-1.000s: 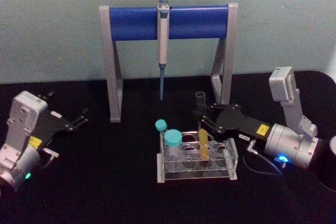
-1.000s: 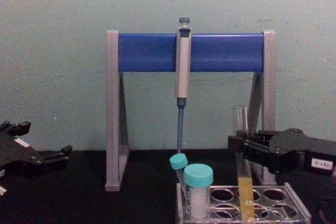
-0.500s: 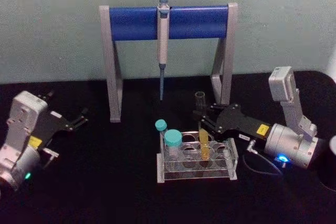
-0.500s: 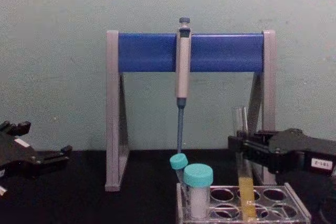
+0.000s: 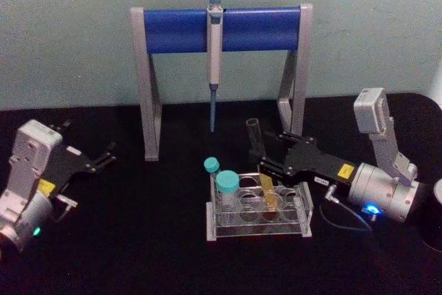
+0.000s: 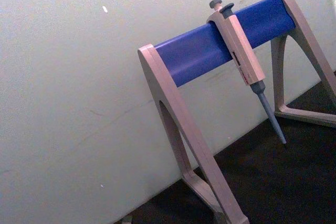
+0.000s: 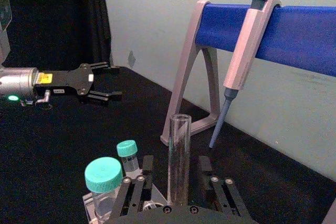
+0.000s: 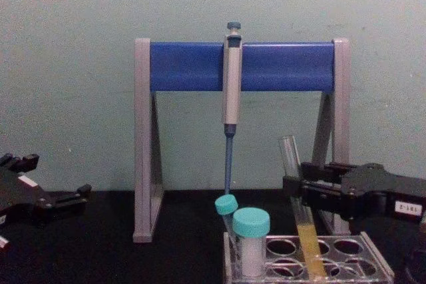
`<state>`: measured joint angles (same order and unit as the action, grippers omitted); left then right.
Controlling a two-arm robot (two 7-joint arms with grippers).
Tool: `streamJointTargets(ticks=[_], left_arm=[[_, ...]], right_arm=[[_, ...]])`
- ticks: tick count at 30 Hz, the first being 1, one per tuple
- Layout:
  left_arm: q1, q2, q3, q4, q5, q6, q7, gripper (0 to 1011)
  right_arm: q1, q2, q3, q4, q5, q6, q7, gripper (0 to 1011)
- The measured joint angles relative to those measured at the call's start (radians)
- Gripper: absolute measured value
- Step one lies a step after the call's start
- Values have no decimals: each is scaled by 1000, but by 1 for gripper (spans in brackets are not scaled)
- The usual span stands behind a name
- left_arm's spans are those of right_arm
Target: Pick up the test tube from the test tube rack, shake it, then place it back into the test tube rack.
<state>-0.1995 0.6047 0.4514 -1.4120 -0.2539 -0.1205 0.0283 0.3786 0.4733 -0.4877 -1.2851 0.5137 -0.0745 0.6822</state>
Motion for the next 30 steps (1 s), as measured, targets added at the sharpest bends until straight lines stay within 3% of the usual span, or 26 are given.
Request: streamJointTargets(ticks=[11,16,23,30], left_arm=[[0,0,0,0,0,0,0,1001],[0,0,0,0,0,0,0,1001],[0,0,0,0,0,0,0,1001],[0,0,0,0,0,0,0,1001]], right_arm=[[0,0,0,0,1,-1,0,884],[0,0,0,0,1,-1,0,995],[-1,0,0,0,2,-3,0,1000],[-45,3,42,-55,15,-76,-26,1000]])
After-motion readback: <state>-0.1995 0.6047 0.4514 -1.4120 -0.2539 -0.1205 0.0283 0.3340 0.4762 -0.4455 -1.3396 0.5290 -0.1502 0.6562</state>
